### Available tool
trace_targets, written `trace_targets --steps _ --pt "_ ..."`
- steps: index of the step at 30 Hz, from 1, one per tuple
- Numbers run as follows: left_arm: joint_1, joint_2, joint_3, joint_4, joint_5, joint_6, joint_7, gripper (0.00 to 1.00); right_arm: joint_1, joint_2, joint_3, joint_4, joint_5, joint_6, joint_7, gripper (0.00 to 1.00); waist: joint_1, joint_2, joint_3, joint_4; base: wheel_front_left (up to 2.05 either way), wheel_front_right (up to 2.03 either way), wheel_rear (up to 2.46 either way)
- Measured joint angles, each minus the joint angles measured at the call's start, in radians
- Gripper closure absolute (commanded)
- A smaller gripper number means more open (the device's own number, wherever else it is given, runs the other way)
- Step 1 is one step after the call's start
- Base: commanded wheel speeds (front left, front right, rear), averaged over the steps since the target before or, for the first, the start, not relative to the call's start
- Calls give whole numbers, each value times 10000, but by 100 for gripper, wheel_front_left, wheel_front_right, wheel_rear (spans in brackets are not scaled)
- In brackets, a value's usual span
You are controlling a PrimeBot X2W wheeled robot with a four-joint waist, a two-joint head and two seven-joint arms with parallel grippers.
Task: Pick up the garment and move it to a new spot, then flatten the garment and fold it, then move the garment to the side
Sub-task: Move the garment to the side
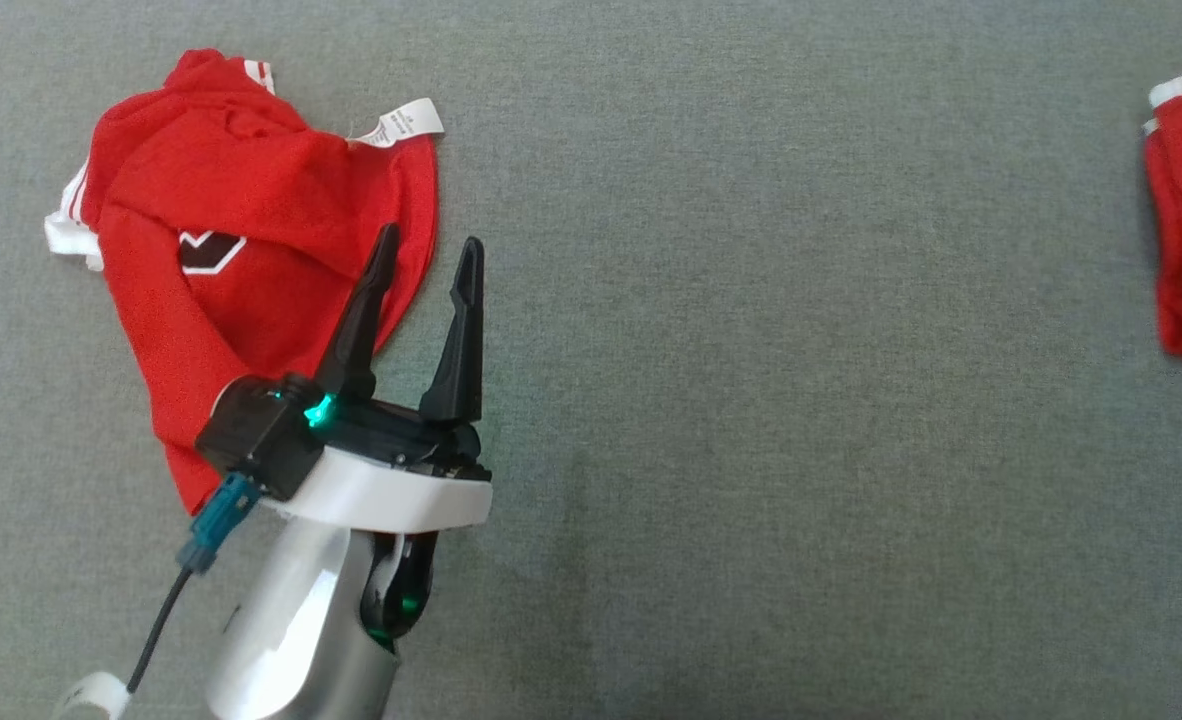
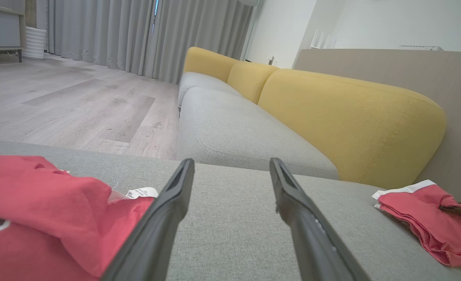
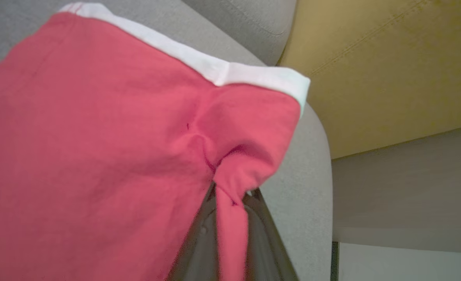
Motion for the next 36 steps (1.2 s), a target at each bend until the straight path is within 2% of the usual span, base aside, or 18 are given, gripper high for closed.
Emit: trace_targets --steps 1,2,8,15,23,26,33,36 --pt "0 0 0 0 0 0 0 0 0 0 0 0 0 0 0 29 0 0 0 0 0 0 0" --pt "-1 0 4 0 2 0 0 0 -46 0 -128 73 -90 0 -127 0 0 0 11 0 0 0 0" --pt "-2 -2 54 71 4 0 0 0 -309 385 -851 334 -696 0 -819 0 0 0 -56 -52 0 0 0" --pt "16 0 416 98 104 0 0 0 -428 1475 -2104 349 -1097 0 -1707 0 -1 0 -577 -202 0 0 0" --pt "566 -2 1047 -25 255 0 -15 0 -75 3753 -3609 -1062 -1062 0 -2922 0 -3 0 -1551 -458 0 0 0" --pt "993 0 1170 -19 286 0 -15 0 619 4562 -3787 -2019 -1262 0 -3219 0 -3 1 -1953 -578 0 0 0" --pt "1670 6 1413 -15 456 0 -15 0 2346 6930 -4552 -3856 -909 0 -3352 0 -4 1 -2777 -899 0 0 0" --pt "1989 12 1444 46 460 0 -15 0 3146 7430 -4554 -4266 -878 0 -3440 0 -4 1 -3058 -1033 0 0 0"
